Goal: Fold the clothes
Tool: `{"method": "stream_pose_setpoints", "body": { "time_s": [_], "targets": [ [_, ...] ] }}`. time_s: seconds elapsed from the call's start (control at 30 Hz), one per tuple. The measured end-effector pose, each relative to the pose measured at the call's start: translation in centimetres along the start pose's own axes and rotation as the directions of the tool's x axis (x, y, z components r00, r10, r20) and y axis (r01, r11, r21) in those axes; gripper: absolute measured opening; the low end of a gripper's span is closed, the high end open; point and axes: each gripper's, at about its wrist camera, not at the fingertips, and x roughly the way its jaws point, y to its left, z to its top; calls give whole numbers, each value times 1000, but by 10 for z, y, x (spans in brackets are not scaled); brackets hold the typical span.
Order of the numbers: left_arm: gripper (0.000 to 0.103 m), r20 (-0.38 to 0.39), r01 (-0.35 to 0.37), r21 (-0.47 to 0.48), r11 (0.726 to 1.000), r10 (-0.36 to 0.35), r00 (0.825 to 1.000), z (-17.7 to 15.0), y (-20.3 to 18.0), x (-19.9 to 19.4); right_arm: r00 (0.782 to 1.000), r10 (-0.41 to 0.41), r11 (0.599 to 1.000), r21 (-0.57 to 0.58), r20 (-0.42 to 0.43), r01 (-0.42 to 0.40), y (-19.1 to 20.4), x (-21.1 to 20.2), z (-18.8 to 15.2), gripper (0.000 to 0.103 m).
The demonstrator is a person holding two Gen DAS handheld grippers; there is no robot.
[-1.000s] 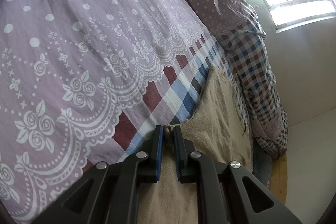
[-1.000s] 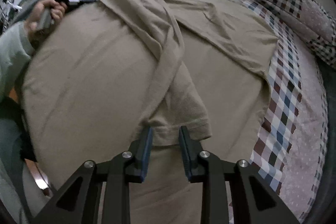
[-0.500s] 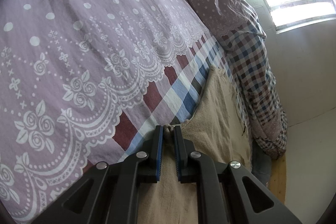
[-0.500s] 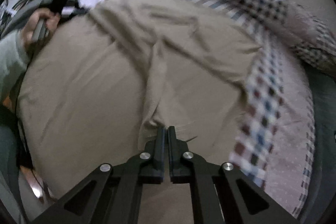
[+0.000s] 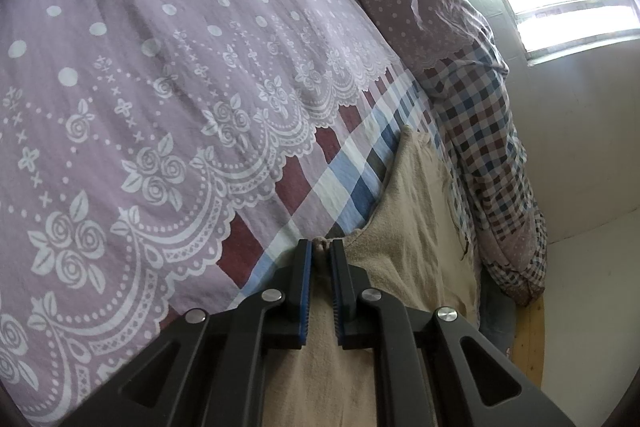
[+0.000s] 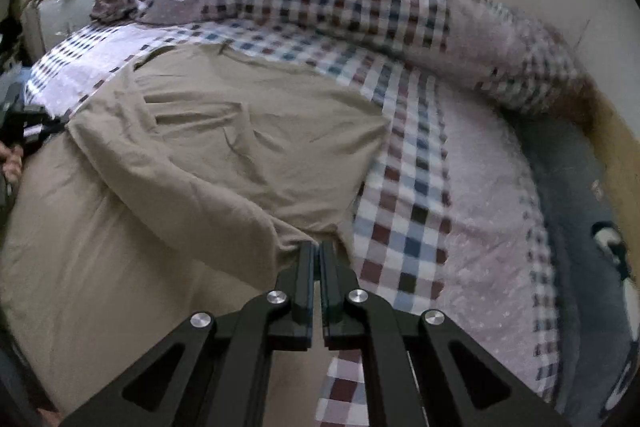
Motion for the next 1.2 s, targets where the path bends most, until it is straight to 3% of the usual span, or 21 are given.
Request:
{"method": "stream_pose_setpoints", "body": {
  "time_s": [0.07,0.17,0.27,0.4,0.57,0.83,0.87,0.9,1.03,1.2],
  "targets": [
    [10,0,-1,0,1000,1,1000,0,0,0,1000,4,999,40,-22,-3,-11,17,7,1],
    [10,-1,1,-3,1000,-1,1000,1,0,0,995,-56,990,125,-78,66,-31,41,4,4],
    [10,1,-3,2,1000,3,1000,1,-1,1,997,15,969,249,-80,5,-46,45,-12,7],
    [10,5,-8,10,1000,8,1000,1,-1,1,989,135,951,290,-64,-111,-34,41,-44,33],
    [10,5,-7,10,1000,6,1000,1,0,1,980,167,950,282,-105,-132,-15,64,-61,37],
    [10,6,-10,9,1000,10,1000,1,0,0,982,121,978,185,-146,-93,5,96,-48,37],
    [10,6,-10,8,1000,10,1000,1,0,0,982,115,981,172,-151,-88,8,100,-47,31],
    [10,5,-9,7,1000,9,1000,1,0,0,981,108,983,164,-160,-81,9,103,-47,2],
    [10,3,-3,1,1000,3,1000,2,1,0,978,102,988,129,-180,-80,12,98,-47,2],
    [8,0,12,-13,1000,-12,1000,3,3,-1,984,108,991,92,-143,-95,15,47,-51,1]
  ]
}}
